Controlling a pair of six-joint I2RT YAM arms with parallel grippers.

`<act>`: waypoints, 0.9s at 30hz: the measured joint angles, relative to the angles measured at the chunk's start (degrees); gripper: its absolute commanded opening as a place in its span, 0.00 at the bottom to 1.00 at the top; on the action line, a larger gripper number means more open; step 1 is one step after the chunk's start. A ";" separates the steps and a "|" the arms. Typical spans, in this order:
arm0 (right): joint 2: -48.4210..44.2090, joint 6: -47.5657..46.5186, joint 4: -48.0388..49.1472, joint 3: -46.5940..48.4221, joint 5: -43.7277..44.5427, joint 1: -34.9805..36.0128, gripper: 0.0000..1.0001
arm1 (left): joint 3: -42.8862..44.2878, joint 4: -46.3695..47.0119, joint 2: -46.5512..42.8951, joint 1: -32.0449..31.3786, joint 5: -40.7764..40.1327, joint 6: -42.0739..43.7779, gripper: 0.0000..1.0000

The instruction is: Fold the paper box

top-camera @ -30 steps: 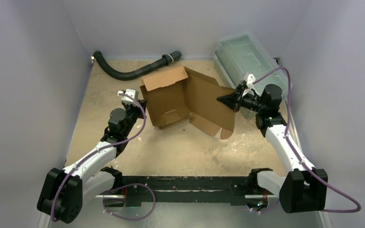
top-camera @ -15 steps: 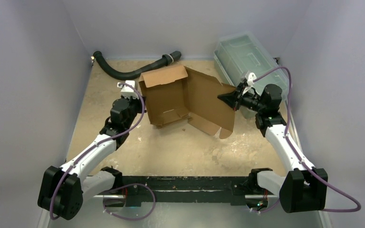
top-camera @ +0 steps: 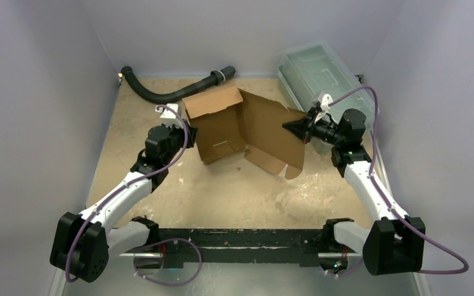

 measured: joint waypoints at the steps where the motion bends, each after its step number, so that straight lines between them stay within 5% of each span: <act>1: 0.04 -0.02 0.00 0.00 0.00 0.00 0.00 | 0.00 0.02 0.00 0.00 0.24 -0.20 0.29; 8: 0.39 -0.07 0.00 0.00 0.76 0.04 0.00 | 0.00 -0.66 -0.76 0.00 2.12 -1.44 0.41; 27: 0.42 -0.79 -0.48 0.00 2.56 0.24 0.00 | 3.34 -13.97 -7.96 0.04 5.25 -5.18 0.47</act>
